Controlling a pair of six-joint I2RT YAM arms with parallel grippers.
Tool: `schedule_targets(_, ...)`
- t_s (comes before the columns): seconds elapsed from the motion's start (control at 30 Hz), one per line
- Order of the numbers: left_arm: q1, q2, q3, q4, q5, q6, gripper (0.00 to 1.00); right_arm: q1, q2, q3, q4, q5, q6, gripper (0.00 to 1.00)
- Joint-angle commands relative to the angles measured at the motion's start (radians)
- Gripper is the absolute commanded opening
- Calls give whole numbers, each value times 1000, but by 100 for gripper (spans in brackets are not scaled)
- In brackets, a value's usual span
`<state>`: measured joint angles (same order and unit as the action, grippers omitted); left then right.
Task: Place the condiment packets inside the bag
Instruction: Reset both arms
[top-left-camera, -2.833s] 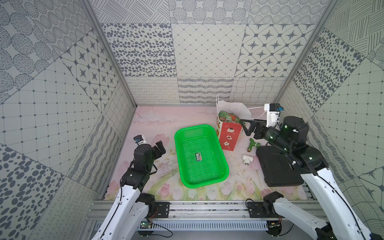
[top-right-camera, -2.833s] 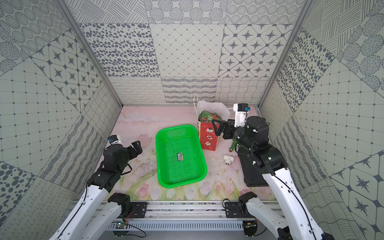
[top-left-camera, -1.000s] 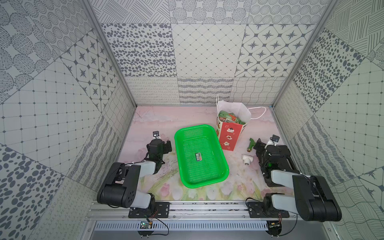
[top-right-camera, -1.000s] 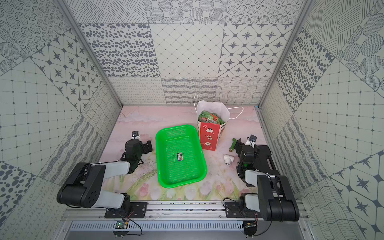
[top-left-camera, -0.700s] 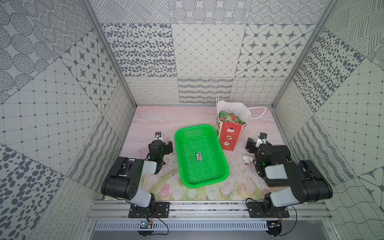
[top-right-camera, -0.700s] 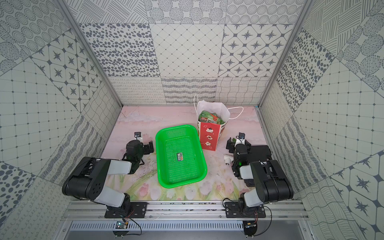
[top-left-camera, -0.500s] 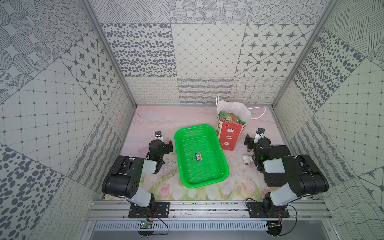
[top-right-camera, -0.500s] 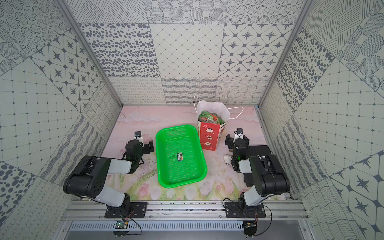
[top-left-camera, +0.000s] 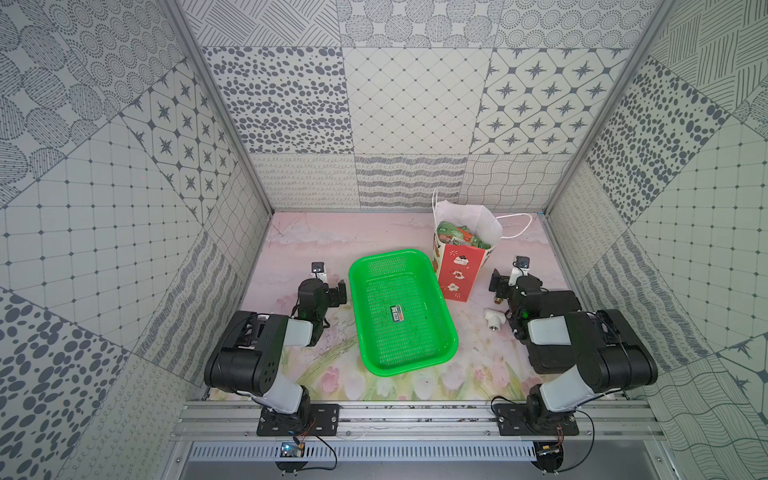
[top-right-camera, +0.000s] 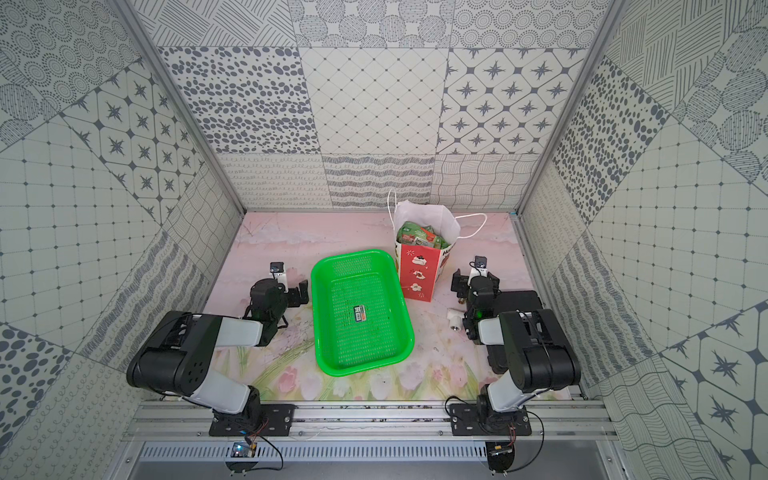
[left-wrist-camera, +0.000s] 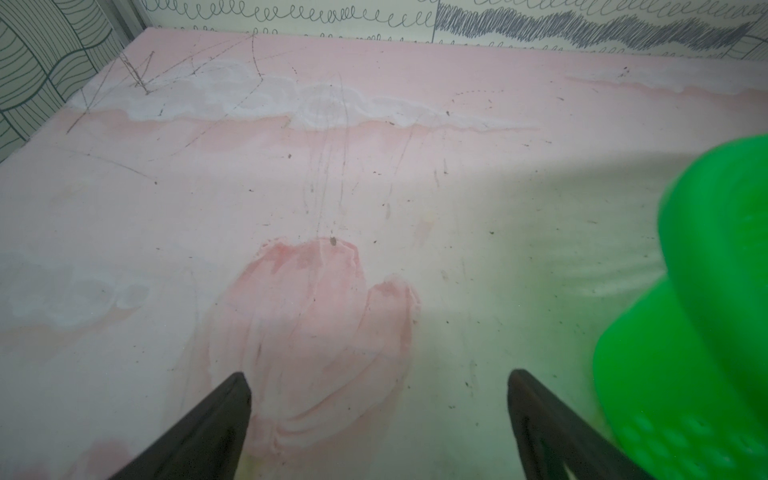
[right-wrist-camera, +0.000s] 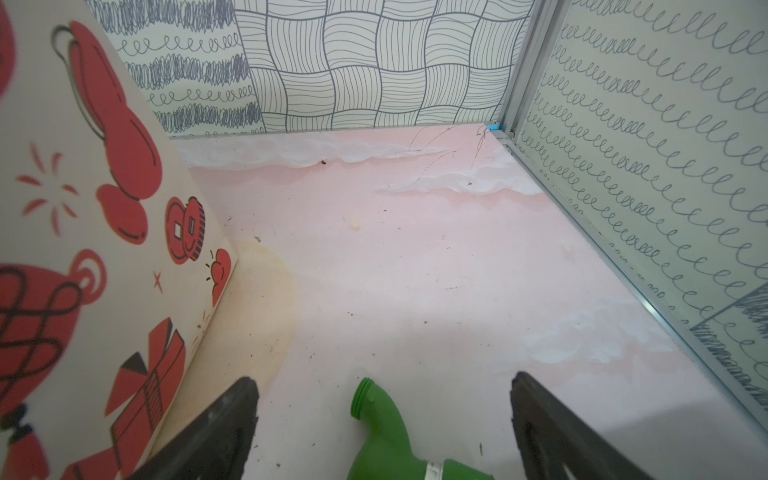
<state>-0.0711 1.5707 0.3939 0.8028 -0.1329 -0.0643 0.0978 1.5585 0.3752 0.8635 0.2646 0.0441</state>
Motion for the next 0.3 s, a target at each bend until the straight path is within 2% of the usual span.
schedule_targets(0.0, 5, 2, 8, 57, 29, 15, 99, -1, -5, 10, 26, -8, -3, 97)
schedule_targets(0.27, 7, 1, 9, 56, 29, 14, 99, -3, -7, 11, 22, -13, -1, 97)
